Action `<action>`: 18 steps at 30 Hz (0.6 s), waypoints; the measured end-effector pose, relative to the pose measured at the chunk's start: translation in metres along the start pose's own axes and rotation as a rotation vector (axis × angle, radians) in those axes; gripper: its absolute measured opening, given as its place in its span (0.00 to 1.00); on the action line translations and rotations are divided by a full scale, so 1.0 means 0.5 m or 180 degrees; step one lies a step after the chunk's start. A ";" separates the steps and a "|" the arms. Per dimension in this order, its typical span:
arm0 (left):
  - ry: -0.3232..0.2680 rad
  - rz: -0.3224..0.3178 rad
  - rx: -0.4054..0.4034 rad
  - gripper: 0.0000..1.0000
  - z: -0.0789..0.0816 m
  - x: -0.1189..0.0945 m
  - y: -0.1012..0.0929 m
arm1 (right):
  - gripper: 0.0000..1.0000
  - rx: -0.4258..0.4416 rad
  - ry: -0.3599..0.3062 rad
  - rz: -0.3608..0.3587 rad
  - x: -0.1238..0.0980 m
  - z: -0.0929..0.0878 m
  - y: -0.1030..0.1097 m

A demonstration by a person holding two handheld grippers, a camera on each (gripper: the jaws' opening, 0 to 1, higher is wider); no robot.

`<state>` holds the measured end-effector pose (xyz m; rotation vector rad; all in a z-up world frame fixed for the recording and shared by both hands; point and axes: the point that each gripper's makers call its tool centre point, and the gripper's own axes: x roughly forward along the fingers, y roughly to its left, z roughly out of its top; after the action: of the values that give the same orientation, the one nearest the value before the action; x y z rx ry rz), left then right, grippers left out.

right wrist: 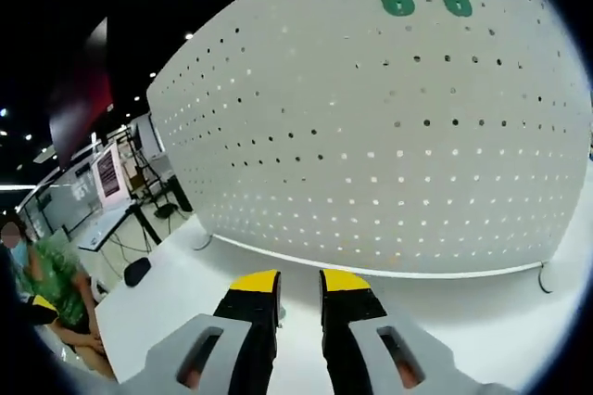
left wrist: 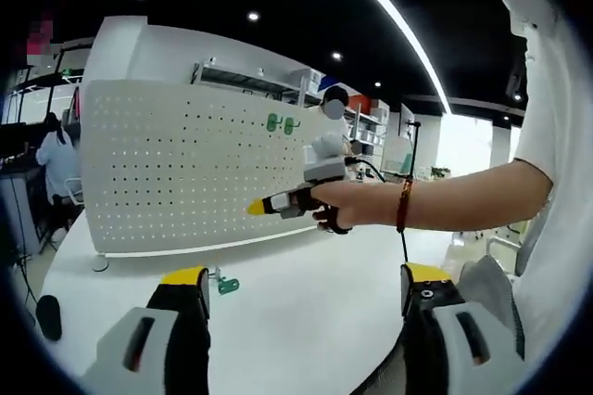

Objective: Insert the hook assembly into the mounting plate slot until the hook locks in place.

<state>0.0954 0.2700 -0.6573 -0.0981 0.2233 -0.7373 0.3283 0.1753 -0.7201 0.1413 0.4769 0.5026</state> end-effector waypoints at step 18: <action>0.0110 -0.0005 -0.0111 0.86 -0.030 0.006 0.007 | 0.16 -0.0031 0.0434 0.0178 0.034 -0.132 0.025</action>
<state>0.0962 0.2707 -0.6731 -0.1186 0.2691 -0.7371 0.3049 0.1955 -0.7821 0.1115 0.6051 0.5717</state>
